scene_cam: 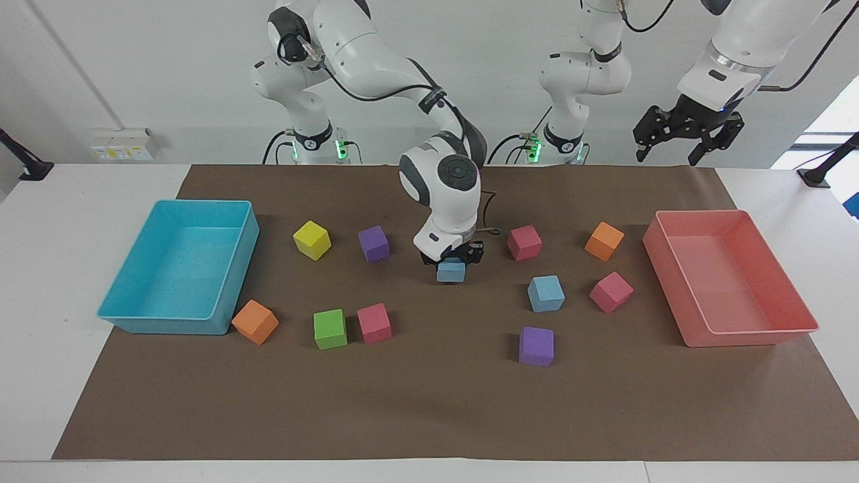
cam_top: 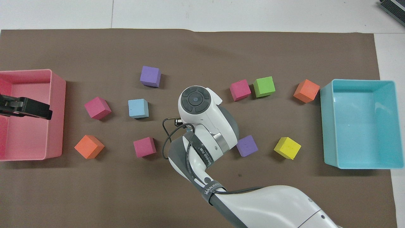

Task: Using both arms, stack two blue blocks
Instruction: 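Carry the light blue cube with the right gripper to the table center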

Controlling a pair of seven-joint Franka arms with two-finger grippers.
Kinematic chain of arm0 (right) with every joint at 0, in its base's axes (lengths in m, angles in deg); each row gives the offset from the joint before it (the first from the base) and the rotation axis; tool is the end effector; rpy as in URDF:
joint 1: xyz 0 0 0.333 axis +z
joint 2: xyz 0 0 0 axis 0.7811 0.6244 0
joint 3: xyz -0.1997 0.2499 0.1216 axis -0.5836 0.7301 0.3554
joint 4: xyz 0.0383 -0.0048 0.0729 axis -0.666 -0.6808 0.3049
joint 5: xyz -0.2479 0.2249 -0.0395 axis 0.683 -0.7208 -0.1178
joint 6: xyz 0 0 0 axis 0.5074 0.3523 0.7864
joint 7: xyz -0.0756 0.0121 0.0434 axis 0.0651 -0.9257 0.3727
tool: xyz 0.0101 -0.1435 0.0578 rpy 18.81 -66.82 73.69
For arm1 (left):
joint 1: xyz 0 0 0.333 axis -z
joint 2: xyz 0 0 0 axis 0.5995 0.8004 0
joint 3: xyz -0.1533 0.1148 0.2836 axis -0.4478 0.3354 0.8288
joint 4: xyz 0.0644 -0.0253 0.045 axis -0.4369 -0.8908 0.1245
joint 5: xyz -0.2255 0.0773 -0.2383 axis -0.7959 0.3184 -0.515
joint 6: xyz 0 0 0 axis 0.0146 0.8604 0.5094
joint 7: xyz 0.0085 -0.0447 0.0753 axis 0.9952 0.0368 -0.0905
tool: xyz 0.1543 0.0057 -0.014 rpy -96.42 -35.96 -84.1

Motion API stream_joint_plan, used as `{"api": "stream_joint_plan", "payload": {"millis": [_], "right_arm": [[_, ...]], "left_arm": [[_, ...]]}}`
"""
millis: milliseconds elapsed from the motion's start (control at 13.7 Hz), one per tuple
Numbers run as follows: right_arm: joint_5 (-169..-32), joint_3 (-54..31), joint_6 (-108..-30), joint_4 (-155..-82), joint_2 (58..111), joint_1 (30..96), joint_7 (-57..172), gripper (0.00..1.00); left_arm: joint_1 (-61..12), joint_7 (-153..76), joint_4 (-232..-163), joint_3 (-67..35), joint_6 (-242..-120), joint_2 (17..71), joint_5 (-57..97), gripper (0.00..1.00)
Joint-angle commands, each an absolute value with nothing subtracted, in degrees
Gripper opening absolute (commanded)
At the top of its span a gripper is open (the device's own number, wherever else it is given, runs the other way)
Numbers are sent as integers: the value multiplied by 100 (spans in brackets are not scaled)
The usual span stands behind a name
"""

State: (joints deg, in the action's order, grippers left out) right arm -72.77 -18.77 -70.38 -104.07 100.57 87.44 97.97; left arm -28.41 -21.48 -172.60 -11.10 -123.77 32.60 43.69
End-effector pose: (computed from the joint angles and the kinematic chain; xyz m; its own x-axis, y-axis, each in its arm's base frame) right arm 0.5245 0.3907 0.3284 0.9973 0.0506 -0.0540 0.0500 -0.9987 -0.0137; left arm 0.4670 -0.0576 0.6390 0.9883 -0.1472 -0.0394 -0.1465 -0.9890 0.0213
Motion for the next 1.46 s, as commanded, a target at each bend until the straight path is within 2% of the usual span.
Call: {"api": "stream_joint_plan", "payload": {"millis": [0,1098,1171,1244,1317,1390], "right_arm": [[-7200,-1851,-7186,-10410,10117,8704,9436,0],[-7297,-1851,-7715,-10542,10284,8704,9629,0],[-7280,-1851,-7697,-10542,10284,8704,9629,19],[-7271,-1851,-7697,-10542,10284,8704,9629,56],[-7262,-1851,-7697,-10551,10284,8713,9638,100],[-7244,-1851,-7662,-10543,10275,8722,9664,100]], "left_arm": [[-2945,-2073,-17317,-1171,-12313,3156,4402,100],[-2945,-2073,-17256,-1180,-12366,3226,4420,100],[-2945,-2073,-17256,-1180,-12366,3244,4411,100],[-2945,-2073,-17247,-1180,-12366,3253,4393,100],[-2945,-2073,-17247,-1180,-12375,3253,4411,100],[-2945,-2073,-17247,-1180,-12383,3253,4411,100]]}}
